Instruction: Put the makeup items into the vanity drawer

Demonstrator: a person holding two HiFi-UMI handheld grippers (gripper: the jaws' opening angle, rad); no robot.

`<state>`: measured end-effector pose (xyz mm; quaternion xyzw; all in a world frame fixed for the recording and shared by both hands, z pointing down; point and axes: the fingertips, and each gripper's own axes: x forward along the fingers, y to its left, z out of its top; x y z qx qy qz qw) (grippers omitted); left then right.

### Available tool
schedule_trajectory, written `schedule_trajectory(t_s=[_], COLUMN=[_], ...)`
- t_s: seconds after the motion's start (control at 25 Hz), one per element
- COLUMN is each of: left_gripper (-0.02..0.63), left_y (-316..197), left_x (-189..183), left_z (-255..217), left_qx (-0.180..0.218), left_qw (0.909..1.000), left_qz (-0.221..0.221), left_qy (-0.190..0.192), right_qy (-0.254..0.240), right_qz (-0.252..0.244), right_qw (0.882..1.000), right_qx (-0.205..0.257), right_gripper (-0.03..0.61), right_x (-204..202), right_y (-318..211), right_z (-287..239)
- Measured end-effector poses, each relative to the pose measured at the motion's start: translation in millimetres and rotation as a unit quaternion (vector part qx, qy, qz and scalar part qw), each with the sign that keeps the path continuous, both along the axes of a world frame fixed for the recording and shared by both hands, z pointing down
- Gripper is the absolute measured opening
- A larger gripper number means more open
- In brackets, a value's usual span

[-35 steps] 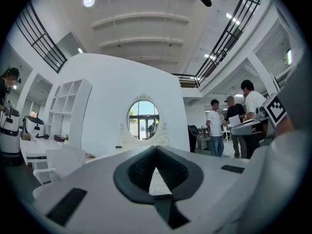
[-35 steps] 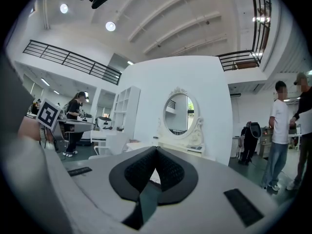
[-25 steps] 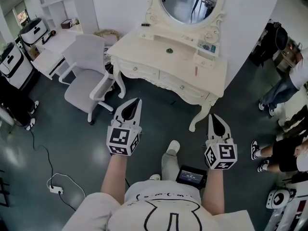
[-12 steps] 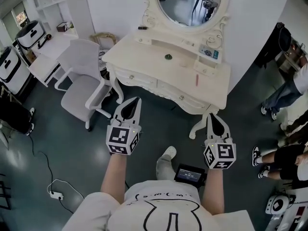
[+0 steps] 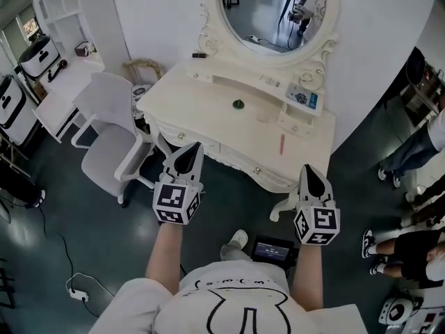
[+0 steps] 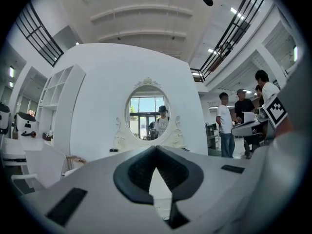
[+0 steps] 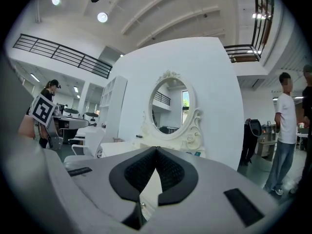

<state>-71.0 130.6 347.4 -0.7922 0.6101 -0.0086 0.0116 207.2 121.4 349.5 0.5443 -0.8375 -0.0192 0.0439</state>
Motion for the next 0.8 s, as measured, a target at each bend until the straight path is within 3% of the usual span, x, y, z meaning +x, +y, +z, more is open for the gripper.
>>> schedule_trajectory(t_s=[0.32,0.8], left_gripper=[0.014,0.014], left_y=[-85,-165], left_x=[9,18], left_z=[-1,21], left_qx=[-0.001,-0.016], left_qw=[1.0,0.9999], left_qz=[0.001,0.007], left_qy=[0.0,-0.001], right_qy=[-0.004,-0.003], right_qz=[0.004,0.022], right_qw=[1.0,1.0], right_qx=[0.01,-0.016], right_gripper=[0.017,0.018], right_x=[10,24], right_y=[-83,-155], right_z=[-9,16])
